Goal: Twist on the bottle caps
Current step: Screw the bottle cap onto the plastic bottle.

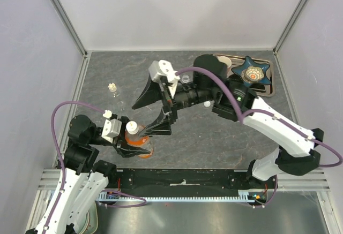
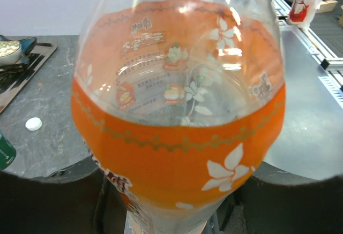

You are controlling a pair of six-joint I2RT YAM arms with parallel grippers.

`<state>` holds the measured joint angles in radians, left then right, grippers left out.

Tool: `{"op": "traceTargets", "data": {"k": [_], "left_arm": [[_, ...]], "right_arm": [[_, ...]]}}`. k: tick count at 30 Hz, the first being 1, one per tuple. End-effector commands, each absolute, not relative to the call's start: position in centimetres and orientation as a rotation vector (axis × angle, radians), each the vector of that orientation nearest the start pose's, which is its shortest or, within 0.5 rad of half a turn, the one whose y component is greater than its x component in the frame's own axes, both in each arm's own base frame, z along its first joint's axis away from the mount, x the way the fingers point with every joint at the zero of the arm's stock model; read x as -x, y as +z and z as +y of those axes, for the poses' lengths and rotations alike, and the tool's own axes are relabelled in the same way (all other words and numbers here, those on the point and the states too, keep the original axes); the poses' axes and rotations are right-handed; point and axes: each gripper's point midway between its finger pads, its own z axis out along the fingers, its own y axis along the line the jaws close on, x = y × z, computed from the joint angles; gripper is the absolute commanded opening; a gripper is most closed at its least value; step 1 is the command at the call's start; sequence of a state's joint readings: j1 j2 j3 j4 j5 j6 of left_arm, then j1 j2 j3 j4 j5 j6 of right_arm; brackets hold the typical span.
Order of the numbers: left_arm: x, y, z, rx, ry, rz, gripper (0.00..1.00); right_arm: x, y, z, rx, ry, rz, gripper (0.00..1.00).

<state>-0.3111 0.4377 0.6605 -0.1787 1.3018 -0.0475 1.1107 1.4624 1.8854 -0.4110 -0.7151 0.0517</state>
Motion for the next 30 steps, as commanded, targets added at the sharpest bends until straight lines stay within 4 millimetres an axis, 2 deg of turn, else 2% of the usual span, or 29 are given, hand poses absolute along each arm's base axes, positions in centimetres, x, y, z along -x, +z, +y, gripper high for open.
{"op": "traceTargets", "data": {"k": [1, 8, 19, 27, 30], "left_arm": [[-5.1, 30.3, -19.9, -1.313, -1.334, 1.127, 0.02], [-5.3, 30.4, -19.9, -1.303, -1.324, 1.132, 0.02], [-5.4, 30.9, -19.9, -1.292, -1.311, 1.131, 0.02], [-5.2, 31.0, -19.9, -1.291, -1.314, 1.13, 0.02], [-5.3, 31.0, -19.9, -1.287, -1.314, 1.134, 0.02]], "right_arm": [[-5.1, 49.4, 41.4, 1.504, 1.577, 0.935, 0.89], [-4.6, 49.0, 42.2, 1.521, 1.668, 0.925, 0.8], [-4.7, 46.4, 43.7, 1.551, 1.746, 0.986, 0.69], [-4.8, 46.0, 43.7, 1.549, 1.742, 0.998, 0.63], [-4.8, 45.9, 43.6, 1.544, 1.739, 1.003, 0.56]]}}
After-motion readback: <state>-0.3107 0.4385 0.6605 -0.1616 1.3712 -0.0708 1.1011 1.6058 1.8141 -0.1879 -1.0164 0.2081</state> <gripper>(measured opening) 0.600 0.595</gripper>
